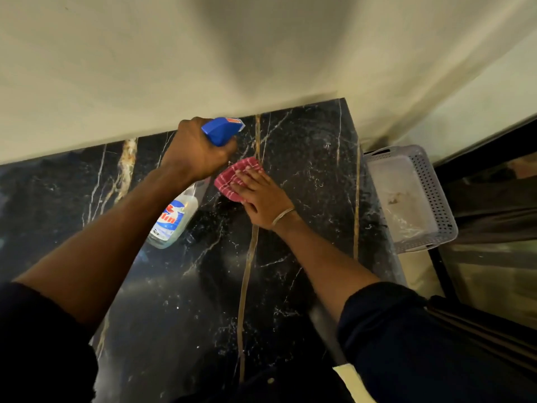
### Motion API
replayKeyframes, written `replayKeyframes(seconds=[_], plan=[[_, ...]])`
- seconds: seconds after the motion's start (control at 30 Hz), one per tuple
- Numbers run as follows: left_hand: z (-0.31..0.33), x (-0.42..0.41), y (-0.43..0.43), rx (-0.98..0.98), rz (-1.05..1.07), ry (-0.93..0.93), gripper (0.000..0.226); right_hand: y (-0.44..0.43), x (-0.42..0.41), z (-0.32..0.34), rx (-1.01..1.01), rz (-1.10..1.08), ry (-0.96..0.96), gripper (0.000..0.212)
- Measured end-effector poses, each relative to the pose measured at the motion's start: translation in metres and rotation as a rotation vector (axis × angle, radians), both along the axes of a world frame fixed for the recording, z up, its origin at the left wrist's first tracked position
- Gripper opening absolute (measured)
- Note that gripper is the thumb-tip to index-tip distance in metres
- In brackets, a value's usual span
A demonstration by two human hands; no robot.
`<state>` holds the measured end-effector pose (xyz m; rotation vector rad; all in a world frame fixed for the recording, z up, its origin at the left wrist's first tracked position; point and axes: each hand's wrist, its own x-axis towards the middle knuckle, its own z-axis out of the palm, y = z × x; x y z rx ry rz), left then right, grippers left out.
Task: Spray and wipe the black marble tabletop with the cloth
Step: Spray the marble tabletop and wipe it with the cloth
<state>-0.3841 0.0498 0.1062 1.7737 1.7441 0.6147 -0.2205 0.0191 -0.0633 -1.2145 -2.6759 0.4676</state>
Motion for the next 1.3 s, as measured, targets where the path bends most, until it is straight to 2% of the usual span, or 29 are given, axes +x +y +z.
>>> replayKeyframes(seconds=[0.03,0.17,0.3,0.37,0.47,0.53,0.6,0.67,0.8,0.9,0.97,1.07,1.17,1.23,1.3], plan=[[0.000,0.000,0.002,-0.006,0.011,-0.005,0.035,0.009,0.022,0.000,-0.001,-0.054,-0.007,0.057],[0.000,-0.003,0.004,0.007,0.036,-0.007,0.038,0.052,0.111,-0.002,-0.010,-0.550,-0.039,0.055],[-0.003,-0.003,0.004,-0.010,0.021,-0.006,0.035,0.057,0.077,0.001,-0.043,-0.844,-0.080,0.056],[-0.005,-0.002,0.006,-0.020,0.011,-0.007,0.031,0.041,0.031,0.005,-0.020,-0.769,-0.039,0.056],[-0.007,0.001,0.013,-0.028,0.001,-0.008,0.021,0.020,-0.025,0.008,-0.007,-0.358,-0.012,0.059],[-0.006,0.002,0.018,-0.007,-0.007,-0.009,0.021,0.021,-0.030,0.008,-0.027,-0.132,-0.011,0.058],[-0.005,0.000,0.023,0.009,-0.006,-0.001,0.022,0.034,-0.010,0.007,-0.013,-0.045,-0.006,0.057],[-0.006,-0.005,0.027,-0.003,0.009,0.004,0.023,0.051,0.022,0.006,0.006,-0.175,-0.020,0.057],[-0.005,-0.016,0.027,0.003,0.041,0.036,0.032,0.100,0.085,0.004,-0.006,-0.666,-0.063,0.056],[-0.004,-0.025,0.023,0.004,0.088,0.046,0.032,0.114,0.063,0.006,-0.088,-0.871,-0.092,0.058],[-0.004,-0.027,0.022,-0.011,0.108,0.038,0.028,0.103,0.020,0.008,-0.083,-0.798,-0.109,0.060],[-0.001,-0.022,0.024,0.001,0.080,0.020,0.028,0.073,-0.045,0.010,-0.044,-0.411,-0.083,0.058],[0.002,-0.015,0.028,0.043,0.039,0.032,0.037,0.072,-0.050,0.010,-0.063,-0.142,-0.043,0.057],[0.000,-0.012,0.031,0.031,0.041,0.022,0.037,0.085,-0.019,0.007,-0.038,-0.122,-0.058,0.057],[-0.002,-0.014,0.032,0.019,0.056,0.021,0.034,0.102,0.026,0.004,-0.011,-0.287,-0.066,0.055]])
